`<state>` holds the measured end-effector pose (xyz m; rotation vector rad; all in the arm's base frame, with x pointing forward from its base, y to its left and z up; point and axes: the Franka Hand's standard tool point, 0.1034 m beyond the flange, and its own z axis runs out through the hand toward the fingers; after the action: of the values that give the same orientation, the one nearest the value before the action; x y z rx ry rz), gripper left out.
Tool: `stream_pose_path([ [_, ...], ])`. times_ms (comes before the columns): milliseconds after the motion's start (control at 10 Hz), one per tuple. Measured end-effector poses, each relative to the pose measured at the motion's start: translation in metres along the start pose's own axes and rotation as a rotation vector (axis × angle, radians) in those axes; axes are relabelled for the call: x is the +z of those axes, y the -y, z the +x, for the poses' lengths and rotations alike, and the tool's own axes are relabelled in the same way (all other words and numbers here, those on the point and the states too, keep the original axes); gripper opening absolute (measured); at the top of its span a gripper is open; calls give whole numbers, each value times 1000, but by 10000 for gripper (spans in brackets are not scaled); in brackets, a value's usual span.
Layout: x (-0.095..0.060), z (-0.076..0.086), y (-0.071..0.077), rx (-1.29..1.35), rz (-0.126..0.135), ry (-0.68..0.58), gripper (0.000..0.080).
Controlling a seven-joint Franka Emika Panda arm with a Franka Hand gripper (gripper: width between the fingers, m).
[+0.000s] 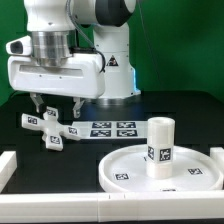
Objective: Assemble round table
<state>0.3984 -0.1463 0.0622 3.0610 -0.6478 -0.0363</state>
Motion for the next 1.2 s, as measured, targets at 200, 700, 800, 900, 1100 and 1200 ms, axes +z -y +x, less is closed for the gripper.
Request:
stream_pose_path([
  [200,0,0,2,-5,2,0,649],
  [700,4,-4,-1,-14,2,4,649],
  [800,7,-4,-2,-17,-3,5,649],
  [900,10,-5,-2,-18,-7,8,649],
  [1100,16,-6,-7,-24,-17,7,649],
  [1200,17,-6,-7,-24,-18,9,649],
])
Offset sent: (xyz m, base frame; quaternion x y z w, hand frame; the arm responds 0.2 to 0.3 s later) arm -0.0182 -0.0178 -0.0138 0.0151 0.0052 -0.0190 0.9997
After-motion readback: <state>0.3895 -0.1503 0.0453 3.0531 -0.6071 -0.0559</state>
